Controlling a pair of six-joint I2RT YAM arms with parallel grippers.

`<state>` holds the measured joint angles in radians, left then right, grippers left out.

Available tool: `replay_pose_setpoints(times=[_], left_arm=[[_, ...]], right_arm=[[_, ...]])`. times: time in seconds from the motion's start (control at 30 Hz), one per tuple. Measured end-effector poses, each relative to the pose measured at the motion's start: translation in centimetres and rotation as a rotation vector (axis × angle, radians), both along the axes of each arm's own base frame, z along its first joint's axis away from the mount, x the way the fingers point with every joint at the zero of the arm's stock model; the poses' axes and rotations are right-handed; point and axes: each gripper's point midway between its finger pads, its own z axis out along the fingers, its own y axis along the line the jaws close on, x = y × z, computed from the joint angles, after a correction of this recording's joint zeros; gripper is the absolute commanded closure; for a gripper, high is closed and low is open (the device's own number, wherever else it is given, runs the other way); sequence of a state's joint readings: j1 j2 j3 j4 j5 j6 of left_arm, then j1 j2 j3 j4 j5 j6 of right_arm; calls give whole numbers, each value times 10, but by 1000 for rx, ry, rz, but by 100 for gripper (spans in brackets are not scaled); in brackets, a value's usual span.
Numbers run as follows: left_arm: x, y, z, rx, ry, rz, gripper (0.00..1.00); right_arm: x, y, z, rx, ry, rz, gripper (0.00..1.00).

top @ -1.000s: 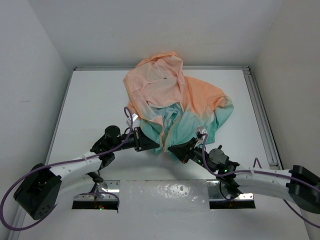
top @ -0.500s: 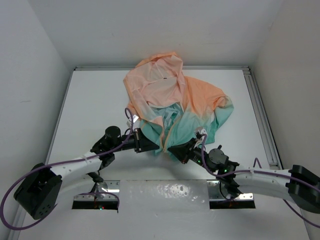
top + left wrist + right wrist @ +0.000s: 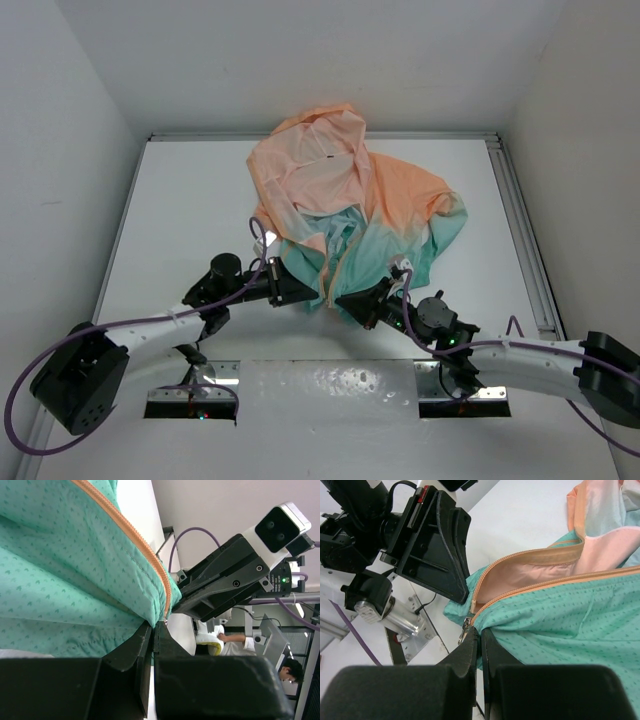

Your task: Zip up the jacket

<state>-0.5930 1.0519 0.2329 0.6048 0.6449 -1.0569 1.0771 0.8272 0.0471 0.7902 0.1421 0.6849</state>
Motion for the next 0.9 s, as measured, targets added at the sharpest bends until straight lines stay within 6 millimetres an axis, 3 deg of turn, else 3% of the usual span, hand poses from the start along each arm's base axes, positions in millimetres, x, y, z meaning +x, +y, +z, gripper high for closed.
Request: replay_pose_setpoints(times=[0.9], left_arm=[[-6,0,-4,-1,18,-23,100]], right_arm=[[-3,2,0,-9,-8,23,100]])
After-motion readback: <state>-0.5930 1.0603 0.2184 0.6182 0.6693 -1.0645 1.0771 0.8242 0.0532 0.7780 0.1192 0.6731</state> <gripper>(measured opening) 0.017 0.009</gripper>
